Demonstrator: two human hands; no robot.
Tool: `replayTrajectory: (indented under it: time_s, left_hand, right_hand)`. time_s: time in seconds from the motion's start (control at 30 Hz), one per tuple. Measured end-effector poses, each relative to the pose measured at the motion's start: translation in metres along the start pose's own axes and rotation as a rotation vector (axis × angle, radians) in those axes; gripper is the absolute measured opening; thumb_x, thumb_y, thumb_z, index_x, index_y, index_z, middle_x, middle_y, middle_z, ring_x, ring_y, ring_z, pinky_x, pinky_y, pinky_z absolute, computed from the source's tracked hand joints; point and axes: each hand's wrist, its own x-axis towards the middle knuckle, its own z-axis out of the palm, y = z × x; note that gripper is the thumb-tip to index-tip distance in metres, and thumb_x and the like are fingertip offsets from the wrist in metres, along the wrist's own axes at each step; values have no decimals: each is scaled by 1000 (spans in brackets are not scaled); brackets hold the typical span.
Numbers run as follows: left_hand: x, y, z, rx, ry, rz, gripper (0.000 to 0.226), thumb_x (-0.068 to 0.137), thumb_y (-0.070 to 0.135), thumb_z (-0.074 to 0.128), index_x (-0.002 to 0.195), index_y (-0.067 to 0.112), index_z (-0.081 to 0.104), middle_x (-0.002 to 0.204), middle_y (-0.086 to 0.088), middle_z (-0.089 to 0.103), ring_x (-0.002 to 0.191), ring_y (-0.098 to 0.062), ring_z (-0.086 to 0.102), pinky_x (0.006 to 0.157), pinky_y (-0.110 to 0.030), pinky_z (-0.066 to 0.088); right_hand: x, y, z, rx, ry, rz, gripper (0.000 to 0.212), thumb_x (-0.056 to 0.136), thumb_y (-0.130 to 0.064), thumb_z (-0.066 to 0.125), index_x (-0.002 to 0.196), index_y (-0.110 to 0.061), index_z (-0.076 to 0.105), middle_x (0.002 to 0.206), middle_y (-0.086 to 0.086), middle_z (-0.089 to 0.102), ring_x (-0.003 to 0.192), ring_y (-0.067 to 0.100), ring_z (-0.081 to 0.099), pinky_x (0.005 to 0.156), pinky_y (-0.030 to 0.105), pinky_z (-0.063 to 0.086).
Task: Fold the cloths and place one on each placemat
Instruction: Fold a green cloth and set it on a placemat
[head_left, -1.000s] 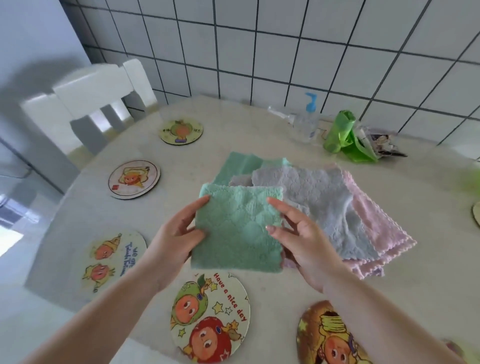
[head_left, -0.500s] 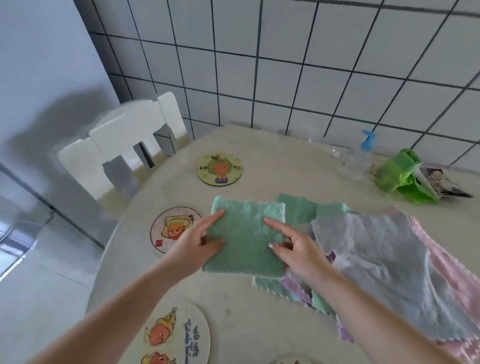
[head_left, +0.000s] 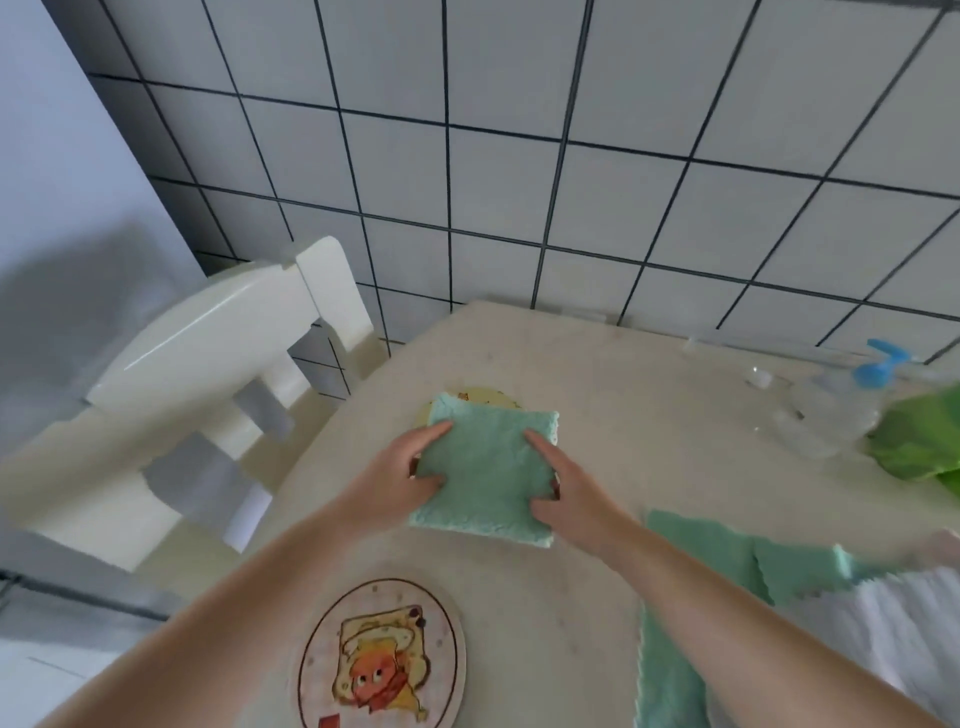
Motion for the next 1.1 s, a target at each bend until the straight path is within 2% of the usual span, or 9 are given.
replayTrajectory:
  time_s: [0.1,0.37,0.47,0.57,0.7,0.8,0.93,1.03,1.1]
  left_hand:
    - [38,-11,-10,-4,13,-13,64,80,2,56,140,16,38,139,1,42,121,-12,49,106,-31,38]
    - [82,-38,-12,96,30,-25,67,75,10,53,140,20,39,134,8,42,122,-9,45,98,-18,34]
    - [82,-48,-14,225,87,13,74,68,30,47,140,15,41,150,-2,29,134,-15,32,110,-24,24]
    - [75,-54,-7,544,205,211,64,78,42,40,134,11,49,148,-9,35,131,-27,40,108,-37,30]
    - [65,-54,16,819,165,311,63,87,45,21,141,16,39,152,0,29,142,-19,21,113,-48,15]
    - [60,-61,26,949,75,201,71,85,54,4,149,23,11,157,7,2,144,-11,-5,116,-48,-3]
    - [59,-63,28,971,54,120,74,81,58,-6,149,28,-2,156,11,-10,137,-3,-20,115,-47,-8]
    - [56,-46,27,944,36,55,68,87,56,8,149,28,9,157,12,2,142,-3,-7,116,-48,-5]
    - [44,-29,28,765,140,82,50,93,42,35,141,27,36,149,11,34,139,-6,25,116,-46,8]
  right_hand:
    - [41,1,-1,-2,41,8,82,76,4,54,143,-35,27,135,2,47,105,19,59,92,36,50]
    - [87,14,0,-5,23,22,76,81,2,53,145,-28,26,137,2,41,102,17,55,81,22,48]
    - [85,21,7,-111,131,13,72,81,-7,58,144,-27,30,148,1,25,112,19,50,95,30,45]
    - [73,21,11,-455,202,-60,67,86,-27,58,145,-33,25,156,-2,0,138,22,22,112,36,27]
    - [66,18,17,-834,111,-145,62,92,-53,33,147,-35,10,157,-4,-12,144,14,-12,117,44,-4]
    - [67,28,20,-958,58,-108,83,74,-78,1,147,-38,-2,157,-8,-14,143,13,-16,113,51,-11]
    - [63,33,18,-979,58,-90,89,67,-76,-9,147,-36,-5,157,-10,-15,143,13,-15,112,53,-13]
    - [58,22,17,-942,49,-55,72,86,-68,15,148,-33,4,158,-7,-6,144,14,-10,112,54,-10]
    - [44,9,15,-746,155,-73,57,93,-51,34,145,-33,21,156,-6,14,144,14,5,115,51,-5]
